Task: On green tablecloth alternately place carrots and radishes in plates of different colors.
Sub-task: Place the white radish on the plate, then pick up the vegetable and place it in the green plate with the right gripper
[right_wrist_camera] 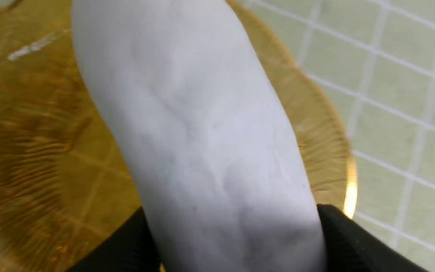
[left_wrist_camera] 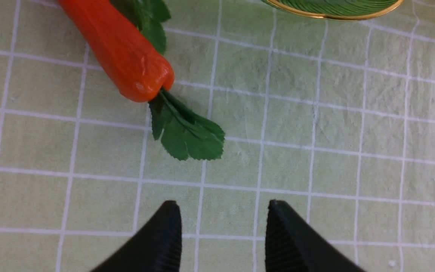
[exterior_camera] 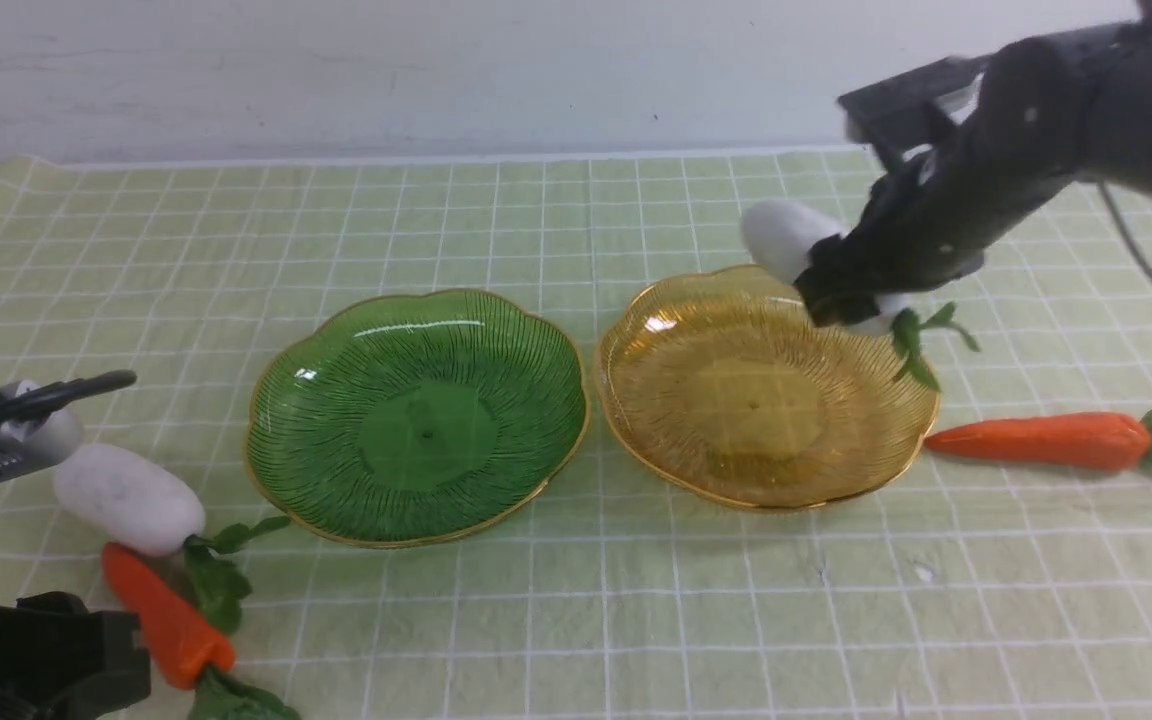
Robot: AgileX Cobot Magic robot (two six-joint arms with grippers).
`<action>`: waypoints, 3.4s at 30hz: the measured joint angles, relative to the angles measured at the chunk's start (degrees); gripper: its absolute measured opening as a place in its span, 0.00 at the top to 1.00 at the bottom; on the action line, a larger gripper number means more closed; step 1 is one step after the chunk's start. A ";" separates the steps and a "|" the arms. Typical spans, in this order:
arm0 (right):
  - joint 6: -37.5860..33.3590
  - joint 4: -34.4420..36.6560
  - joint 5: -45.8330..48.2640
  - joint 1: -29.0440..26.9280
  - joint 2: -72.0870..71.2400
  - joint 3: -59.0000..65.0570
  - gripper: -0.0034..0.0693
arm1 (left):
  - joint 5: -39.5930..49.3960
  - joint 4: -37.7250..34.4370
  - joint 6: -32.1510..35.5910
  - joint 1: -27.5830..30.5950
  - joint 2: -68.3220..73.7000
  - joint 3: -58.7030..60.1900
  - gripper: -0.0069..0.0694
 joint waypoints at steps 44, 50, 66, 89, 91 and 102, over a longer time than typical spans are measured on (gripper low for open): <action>12.31 -10.44 23.34 1.36 -20.27 7.98 0.97 | -2.68 0.05 0.00 0.00 0.00 4.08 0.53; 27.17 -17.43 14.67 -4.42 -21.07 17.81 0.97 | -2.68 0.05 0.00 0.00 0.00 4.08 0.53; 50.09 -4.17 0.52 -19.12 -6.11 18.44 0.90 | -3.19 -0.04 0.00 0.00 0.00 4.08 0.53; 74.27 -2.98 -0.78 -18.62 2.77 14.34 0.32 | -5.58 -0.11 0.00 0.00 0.00 4.08 0.53; 73.15 -3.32 -0.62 -18.62 2.89 14.31 0.32 | -5.58 -0.11 0.00 0.00 0.00 4.08 0.53; 51.82 -3.32 3.39 -19.28 3.24 6.90 0.59 | -5.17 -0.11 0.00 0.00 0.00 4.08 0.53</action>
